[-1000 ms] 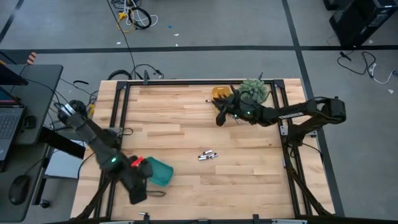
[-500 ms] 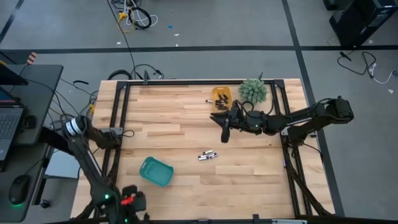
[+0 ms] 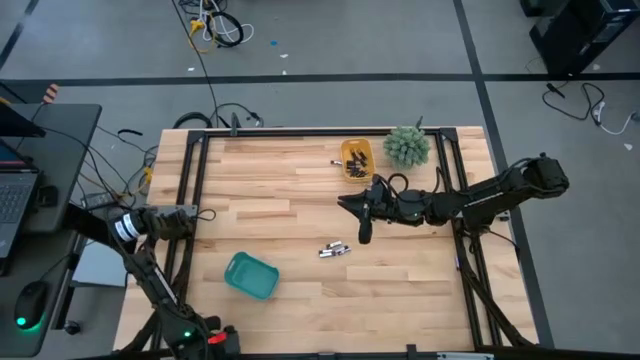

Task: Sort batteries
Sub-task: Put the silver battery into the green bin

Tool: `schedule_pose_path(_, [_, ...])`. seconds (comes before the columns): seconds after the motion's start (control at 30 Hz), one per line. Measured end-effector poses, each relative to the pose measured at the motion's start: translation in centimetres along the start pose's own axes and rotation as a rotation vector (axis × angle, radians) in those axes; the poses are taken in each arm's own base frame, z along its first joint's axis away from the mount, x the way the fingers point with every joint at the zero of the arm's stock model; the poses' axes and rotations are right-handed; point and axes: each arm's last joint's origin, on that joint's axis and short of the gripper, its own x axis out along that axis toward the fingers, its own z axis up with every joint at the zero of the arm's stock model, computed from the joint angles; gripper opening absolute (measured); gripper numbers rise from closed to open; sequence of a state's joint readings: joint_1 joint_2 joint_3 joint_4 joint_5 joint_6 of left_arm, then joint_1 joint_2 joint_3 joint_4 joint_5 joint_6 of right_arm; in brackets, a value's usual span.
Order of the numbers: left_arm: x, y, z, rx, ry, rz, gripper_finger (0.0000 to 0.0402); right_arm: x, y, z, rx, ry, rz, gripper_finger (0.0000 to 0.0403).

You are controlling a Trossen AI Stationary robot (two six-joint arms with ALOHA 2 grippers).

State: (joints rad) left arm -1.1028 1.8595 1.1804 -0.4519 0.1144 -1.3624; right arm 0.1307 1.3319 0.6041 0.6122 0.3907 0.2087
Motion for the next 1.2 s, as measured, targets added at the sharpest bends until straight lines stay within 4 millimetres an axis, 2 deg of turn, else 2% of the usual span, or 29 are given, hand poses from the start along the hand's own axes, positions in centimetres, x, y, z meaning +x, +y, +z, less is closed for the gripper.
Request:
schedule_pose_path(0.13, [-1.3, -1.2, 0.9, -0.012, -0.033, -0.006, 0.0181, 0.0, 0.0, 0.0, -0.002, 0.0, -0.002, 0.0052])
schedule_pose_path(0.37, [-2.0, 0.9, 0.4, 0.043, -0.011, 0.268, 0.0181, 0.0, -0.1, 0.0, -0.025, 0.0, -0.011, 0.0051])
schedule_pose_path(0.57, [-2.1, 1.1, 0.6, 0.177, -0.082, 0.317, 0.0182, 0.0, -0.1, 0.0, -0.036, -0.001, -0.014, 0.0051])
schedule_pose_path(0.73, [-2.1, 1.2, 0.8, 0.213, -0.122, 0.334, 0.0182, 0.1, -0.3, 0.0, -0.048, -0.001, -0.018, 0.0051])
schedule_pose_path(0.93, [-1.8, 0.6, 0.7, 0.288, -0.148, 0.291, 0.0182, 0.1, -0.4, 0.1, -0.051, -0.002, -0.023, 0.0051])
schedule_pose_path(1.2, [-0.1, 1.1, 0.8, 0.308, -0.129, 0.348, 0.0182, 0.1, -0.4, 0.1, -0.054, -0.002, -0.023, 0.0051])
